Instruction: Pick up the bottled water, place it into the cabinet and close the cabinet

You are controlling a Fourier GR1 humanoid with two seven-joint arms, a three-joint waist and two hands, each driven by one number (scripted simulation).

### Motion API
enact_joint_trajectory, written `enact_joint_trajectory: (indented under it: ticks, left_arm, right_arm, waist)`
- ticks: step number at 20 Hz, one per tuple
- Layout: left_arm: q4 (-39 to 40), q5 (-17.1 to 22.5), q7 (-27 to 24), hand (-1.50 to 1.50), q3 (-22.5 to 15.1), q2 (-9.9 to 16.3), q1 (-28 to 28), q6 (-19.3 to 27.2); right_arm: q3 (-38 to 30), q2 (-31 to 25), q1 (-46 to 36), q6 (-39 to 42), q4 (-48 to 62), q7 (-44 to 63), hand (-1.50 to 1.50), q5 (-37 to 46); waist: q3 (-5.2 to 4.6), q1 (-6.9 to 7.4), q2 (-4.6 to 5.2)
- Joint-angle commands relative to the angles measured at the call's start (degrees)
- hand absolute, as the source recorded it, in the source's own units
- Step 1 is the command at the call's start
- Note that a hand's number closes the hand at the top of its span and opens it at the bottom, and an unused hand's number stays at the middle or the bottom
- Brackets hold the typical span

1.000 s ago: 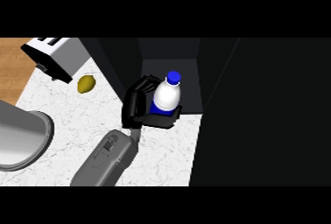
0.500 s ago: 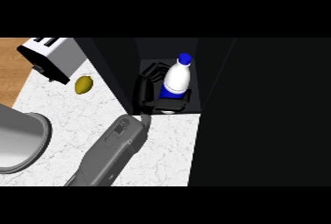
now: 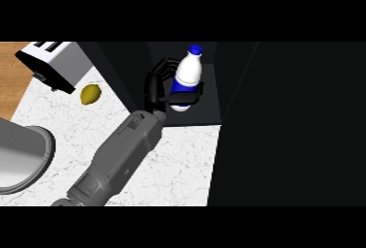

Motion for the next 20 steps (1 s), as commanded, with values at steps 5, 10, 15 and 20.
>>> enact_joint_trajectory:
  ticks: [5, 10, 15, 20]
  left_arm:
    - [13.7, -0.9, -5.3, 1.50, 3.5, -0.2, -6.5, 1.8]
    - [20.6, -1.1, -8.1, 1.50, 6.6, -0.3, -11.7, 2.4]
    - [25.0, -3.4, -9.1, -1.50, 4.7, 0.4, -12.7, 2.4]
    - [27.1, -2.2, -10.2, -1.50, 7.2, 0.0, -14.4, 2.9]
  right_arm:
    - [1.0, -0.7, 3.6, 1.3, -5.4, 0.4, -1.50, -0.6]
    - [-2.0, -0.1, 1.8, 2.3, -1.9, -2.4, -1.50, -2.6]
    - [2.4, -0.7, 6.1, 2.6, -4.5, -3.1, -1.50, 0.9]
    - [-3.6, -2.8, 7.7, 5.9, -4.2, -6.5, -1.50, -6.3]
  waist:
    - [-0.03, -0.36, 0.15]
    - [-0.03, -0.77, 0.64]
    - [-0.06, -1.42, 0.53]
    - [0.03, -2.30, 0.94]
